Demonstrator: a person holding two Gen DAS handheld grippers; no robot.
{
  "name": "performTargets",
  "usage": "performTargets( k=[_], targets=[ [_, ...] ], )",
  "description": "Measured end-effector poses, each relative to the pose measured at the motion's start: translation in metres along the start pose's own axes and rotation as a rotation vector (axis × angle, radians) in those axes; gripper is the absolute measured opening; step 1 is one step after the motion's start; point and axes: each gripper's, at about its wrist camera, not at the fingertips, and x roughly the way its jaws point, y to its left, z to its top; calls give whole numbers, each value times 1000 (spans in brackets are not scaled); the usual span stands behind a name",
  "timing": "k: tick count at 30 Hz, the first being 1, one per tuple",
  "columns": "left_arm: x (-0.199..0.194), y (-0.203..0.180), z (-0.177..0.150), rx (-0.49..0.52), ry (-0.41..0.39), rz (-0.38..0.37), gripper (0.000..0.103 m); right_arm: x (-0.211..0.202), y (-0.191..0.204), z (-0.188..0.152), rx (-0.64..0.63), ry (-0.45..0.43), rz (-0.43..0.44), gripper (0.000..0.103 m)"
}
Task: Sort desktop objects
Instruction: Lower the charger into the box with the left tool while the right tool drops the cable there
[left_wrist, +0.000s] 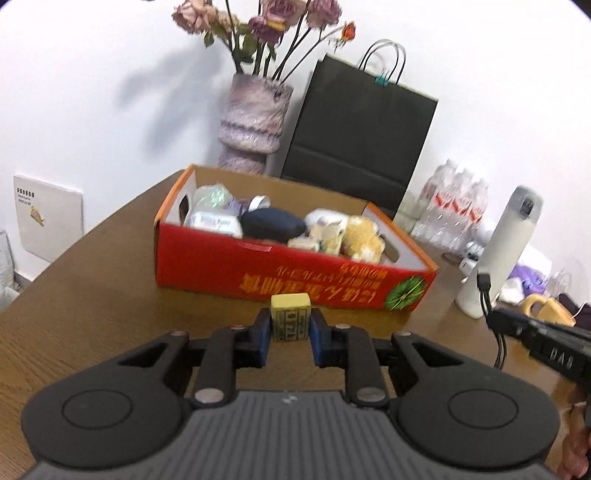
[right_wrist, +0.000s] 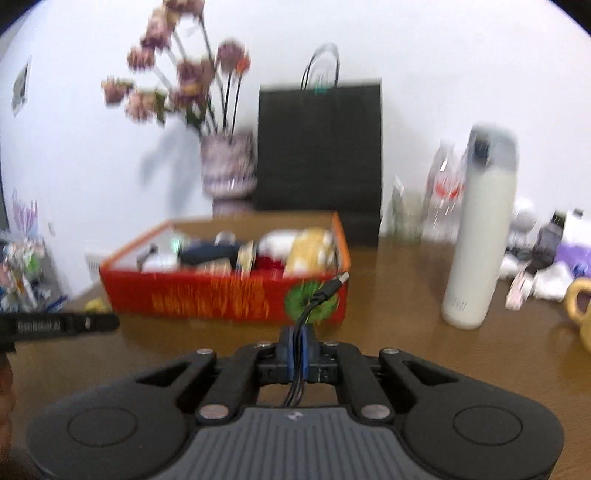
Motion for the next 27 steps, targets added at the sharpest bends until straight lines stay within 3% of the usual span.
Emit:
performTargets(
  k=[5,9,14,19,24,27],
  targets=[
    [-4,-13,21,59,-49,-2,22,-4,-7,35,-37,-81,3,4],
    [8,-23,46,97,-78,-6,22,1,-7,85,-91,-198,1,4],
    [49,-20,83,120,-64,29,22,45,0,137,-164,-240,24,4],
    [110,-6,104,164,22,105,22,121,18,147,-257,-129,39,4],
    [150,2,91,167,120,112,22,203,18,119,-358,60,26,4],
    [164,0,81,189,150,131,23,232,15,95,-380,162,32,4]
  ],
)
